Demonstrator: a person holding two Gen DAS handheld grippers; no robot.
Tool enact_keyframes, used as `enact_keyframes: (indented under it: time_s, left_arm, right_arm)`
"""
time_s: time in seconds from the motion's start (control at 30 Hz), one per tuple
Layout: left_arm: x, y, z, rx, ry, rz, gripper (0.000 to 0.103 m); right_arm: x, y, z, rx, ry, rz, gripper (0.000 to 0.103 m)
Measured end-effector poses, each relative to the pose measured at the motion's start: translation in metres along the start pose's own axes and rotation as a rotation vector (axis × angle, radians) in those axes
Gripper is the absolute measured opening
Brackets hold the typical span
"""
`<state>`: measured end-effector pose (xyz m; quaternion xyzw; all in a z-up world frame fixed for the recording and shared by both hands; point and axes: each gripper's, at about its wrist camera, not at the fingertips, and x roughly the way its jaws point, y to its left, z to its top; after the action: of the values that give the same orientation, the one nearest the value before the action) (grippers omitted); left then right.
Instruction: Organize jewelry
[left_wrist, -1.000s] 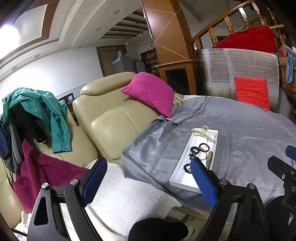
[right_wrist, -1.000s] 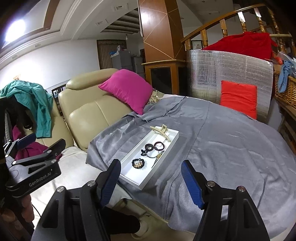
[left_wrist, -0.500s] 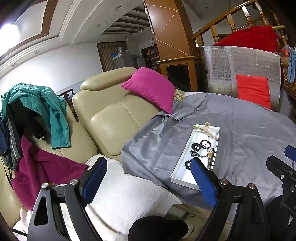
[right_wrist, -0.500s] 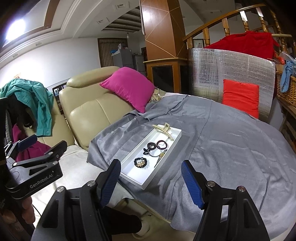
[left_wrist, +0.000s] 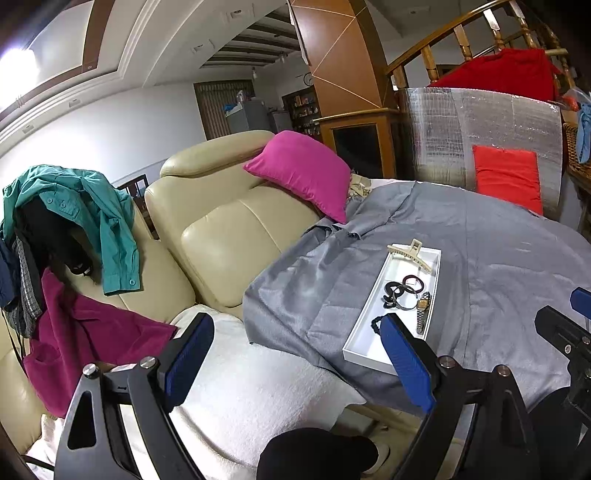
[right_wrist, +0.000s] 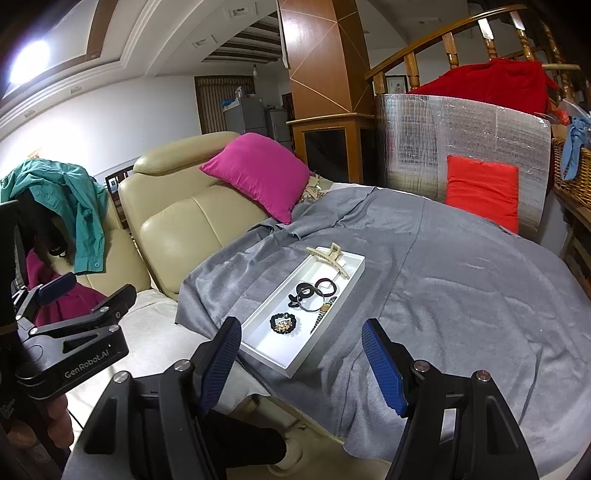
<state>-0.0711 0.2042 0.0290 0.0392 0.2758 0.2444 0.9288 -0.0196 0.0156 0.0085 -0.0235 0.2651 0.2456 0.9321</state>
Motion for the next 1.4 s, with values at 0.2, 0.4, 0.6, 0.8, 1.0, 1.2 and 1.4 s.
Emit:
enact_keyframes:
  time_s: [0.2,0.4,0.6,0.8,1.0,1.2,1.4]
  left_arm:
    - [0.002,0.002,0.000,0.003,0.003,-0.003,0.091]
    - [0.005,0.004,-0.001,0.003,0.010,0.001,0.091]
    - [0.009,0.005,-0.001,0.003,0.017,0.001,0.091]
    - [0.013,0.006,-0.001,0.005,0.025,0.005,0.091]
    - [0.022,0.007,0.001,-0.001,0.041,0.005,0.091]
    - [0.029,0.005,0.004,0.000,0.047,0.000,0.091]
    - [0.039,0.008,0.009,-0.008,0.050,0.003,0.091]
  right_arm:
    - [0.001,0.002,0.001,-0.002,0.001,0.000,0.072]
    - [0.002,0.003,0.002,-0.002,0.001,0.001,0.072]
    - [0.004,0.005,0.002,-0.002,0.003,0.003,0.072]
    - [0.009,0.008,0.002,-0.001,0.007,0.004,0.072]
    - [0.017,0.008,0.004,0.002,0.015,0.001,0.072]
    - [0.027,0.005,0.009,0.009,0.027,-0.009,0.072]
    - [0.038,0.005,0.017,0.010,0.029,-0.008,0.072]
